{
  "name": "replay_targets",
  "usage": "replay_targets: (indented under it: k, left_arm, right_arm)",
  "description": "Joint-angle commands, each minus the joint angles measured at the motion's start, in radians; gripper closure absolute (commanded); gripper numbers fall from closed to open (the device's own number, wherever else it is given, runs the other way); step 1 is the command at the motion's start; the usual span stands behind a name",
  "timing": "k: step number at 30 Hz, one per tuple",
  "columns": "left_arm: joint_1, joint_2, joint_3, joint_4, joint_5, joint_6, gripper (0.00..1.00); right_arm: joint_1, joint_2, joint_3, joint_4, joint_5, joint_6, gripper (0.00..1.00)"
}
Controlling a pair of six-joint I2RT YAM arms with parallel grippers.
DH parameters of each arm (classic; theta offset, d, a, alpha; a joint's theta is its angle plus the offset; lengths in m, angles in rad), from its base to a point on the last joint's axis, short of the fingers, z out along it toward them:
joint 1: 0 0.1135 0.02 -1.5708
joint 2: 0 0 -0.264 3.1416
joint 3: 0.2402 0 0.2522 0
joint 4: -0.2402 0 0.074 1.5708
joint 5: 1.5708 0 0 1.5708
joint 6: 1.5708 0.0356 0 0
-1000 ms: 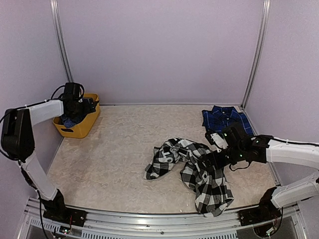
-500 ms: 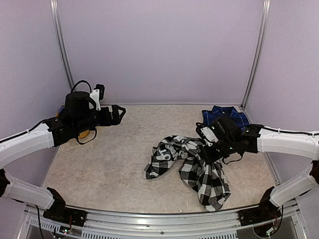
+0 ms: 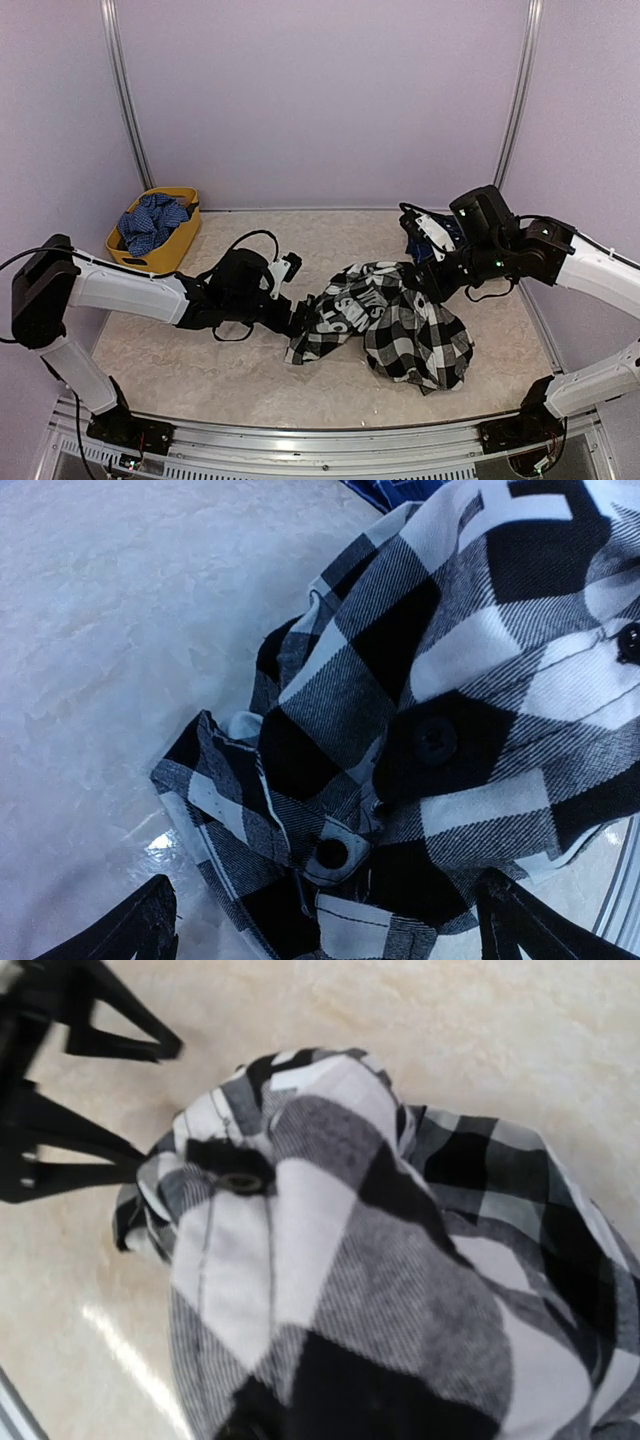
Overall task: Fold and stack the long sleeve shirts
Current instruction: Flatten out the crumpled shirt at the center of the board.
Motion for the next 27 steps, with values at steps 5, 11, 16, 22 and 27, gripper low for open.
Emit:
replay_targets:
  k: [5, 11, 16, 22, 27]
  left_arm:
    - [0.03, 0.137, 0.055, 0.128, 0.279, 0.033, 0.01]
    - [0.052, 0.135, 0.041, 0.073, 0.311, 0.049, 0.07]
    - [0.107, 0.024, -0.04, 0.088, 0.315, 0.044, 0.06]
    - [0.165, 0.017, 0.008, 0.07, 0.289, 0.034, 0.05]
    - [0.173, 0.107, 0.104, 0.026, 0.305, 0.036, 0.04]
  right_arm:
    - [-0.002, -0.012, -0.042, -0.089, -0.054, 0.037, 1.0]
    - [0.04, -0.022, -0.234, -0.031, -0.133, 0.199, 1.0]
    - [0.154, -0.062, -0.365, 0.013, -0.151, 0.339, 0.95]
    - [0.207, -0.07, -0.392, 0.036, -0.127, 0.363, 0.34]
    - [0.204, -0.133, -0.297, -0.013, 0.012, 0.365, 0.09]
